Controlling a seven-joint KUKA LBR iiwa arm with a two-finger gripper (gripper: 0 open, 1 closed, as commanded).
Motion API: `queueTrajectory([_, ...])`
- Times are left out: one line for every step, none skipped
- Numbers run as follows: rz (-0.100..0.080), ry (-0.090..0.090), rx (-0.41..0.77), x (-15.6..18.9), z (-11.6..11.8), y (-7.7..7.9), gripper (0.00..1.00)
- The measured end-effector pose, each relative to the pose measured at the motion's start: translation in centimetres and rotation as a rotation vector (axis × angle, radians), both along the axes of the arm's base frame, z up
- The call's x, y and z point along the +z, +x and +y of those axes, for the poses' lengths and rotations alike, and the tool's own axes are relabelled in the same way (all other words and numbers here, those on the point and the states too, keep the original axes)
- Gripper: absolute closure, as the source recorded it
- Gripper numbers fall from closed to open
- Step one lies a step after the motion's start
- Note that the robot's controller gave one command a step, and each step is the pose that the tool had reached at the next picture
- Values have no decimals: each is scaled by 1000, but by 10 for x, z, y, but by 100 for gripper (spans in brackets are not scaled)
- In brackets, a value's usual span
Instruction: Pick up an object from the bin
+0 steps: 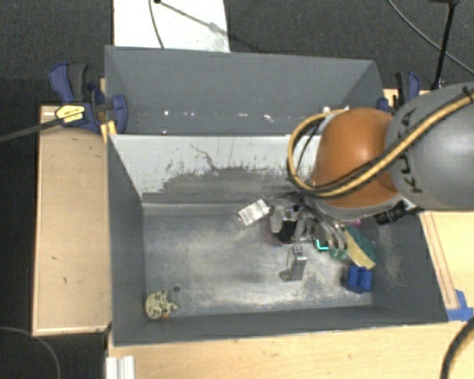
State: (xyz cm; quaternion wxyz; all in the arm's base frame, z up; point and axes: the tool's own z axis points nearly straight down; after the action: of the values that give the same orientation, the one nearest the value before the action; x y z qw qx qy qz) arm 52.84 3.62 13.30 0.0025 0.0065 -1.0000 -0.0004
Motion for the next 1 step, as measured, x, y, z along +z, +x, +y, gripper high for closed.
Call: queueTrajectory([-24, 3, 105, -59, -65, 39, 0])
